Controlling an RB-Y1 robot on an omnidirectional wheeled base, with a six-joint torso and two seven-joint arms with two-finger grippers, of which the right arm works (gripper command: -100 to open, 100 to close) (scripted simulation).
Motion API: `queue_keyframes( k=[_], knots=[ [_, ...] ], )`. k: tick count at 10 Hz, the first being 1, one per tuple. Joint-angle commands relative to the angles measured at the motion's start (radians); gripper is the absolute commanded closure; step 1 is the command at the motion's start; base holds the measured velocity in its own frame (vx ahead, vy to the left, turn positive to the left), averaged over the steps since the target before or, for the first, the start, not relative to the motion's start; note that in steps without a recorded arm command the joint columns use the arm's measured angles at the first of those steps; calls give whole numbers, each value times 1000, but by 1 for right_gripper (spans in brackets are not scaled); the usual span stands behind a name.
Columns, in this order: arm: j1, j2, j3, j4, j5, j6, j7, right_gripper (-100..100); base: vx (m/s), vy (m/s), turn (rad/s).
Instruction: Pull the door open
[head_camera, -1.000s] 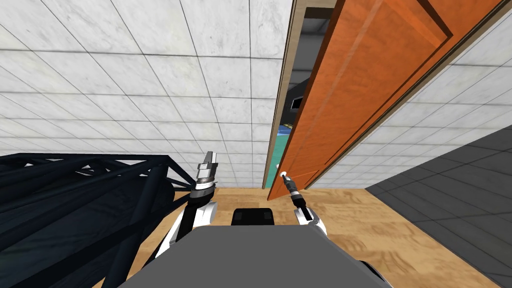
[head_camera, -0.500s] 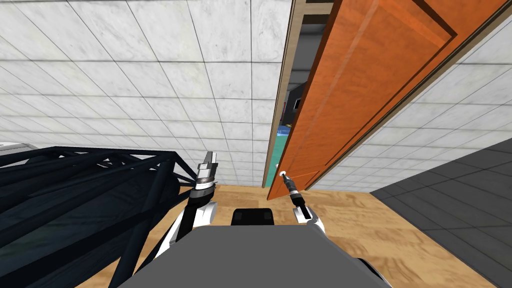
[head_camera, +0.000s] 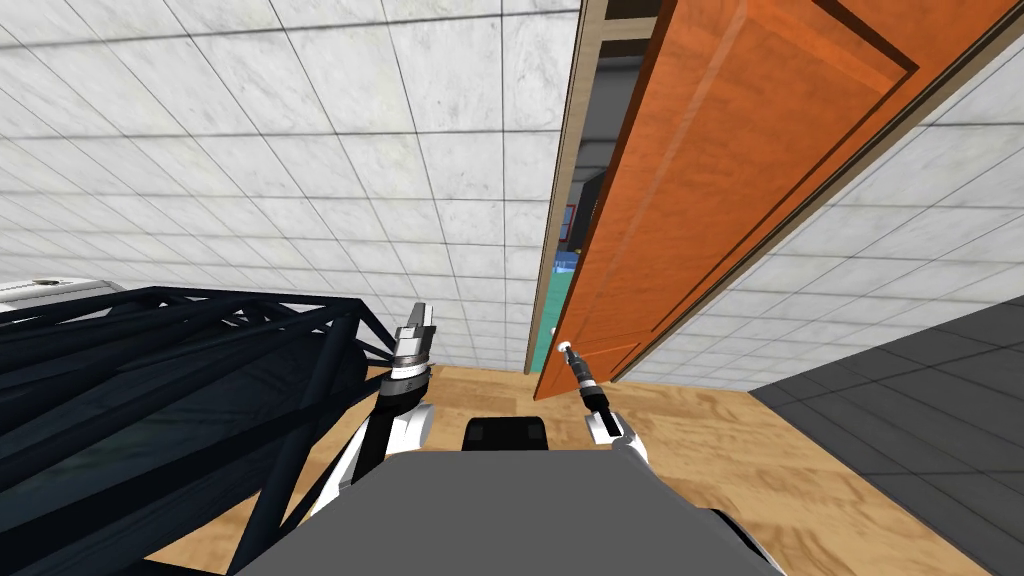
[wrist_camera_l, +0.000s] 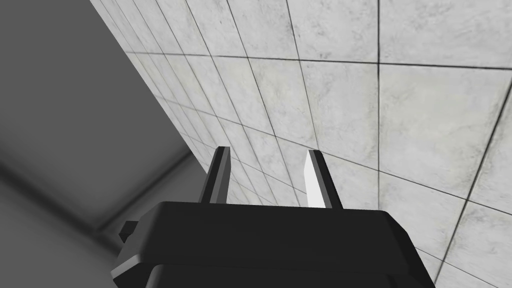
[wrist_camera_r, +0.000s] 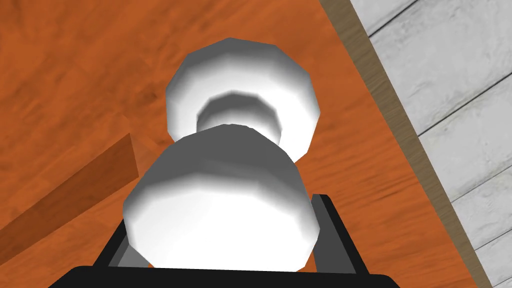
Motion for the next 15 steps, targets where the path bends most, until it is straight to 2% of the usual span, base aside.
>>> queue_keyframes(
  k=[1, 6, 7, 8, 9, 10, 11, 14, 15],
  knots=[
    [16, 18, 24, -17, -7, 8, -48, 100, -34, -25, 65],
    [8, 20, 39, -11, -42, 11, -150, 100, -46, -33, 58],
    [6, 21, 45, -10, -55, 13, -189, 100, -32, -33, 59],
    [6, 21, 45, -10, -55, 13, -190, 100, -22, -29, 16],
    [3, 21, 51, -8, -68, 14, -227, 100, -44, -36, 59],
    [3, 21, 51, -8, -68, 14, -229, 100, -44, -24, 32],
    [0, 22, 57, -6, -81, 15, -265, 100, -32, -16, 49],
    [0, 22, 57, -6, -81, 15, -268, 100, -14, -12, 7],
    [-3, 23, 63, -4, -94, 16, -307, 100, -29, -21, 59]
  ],
)
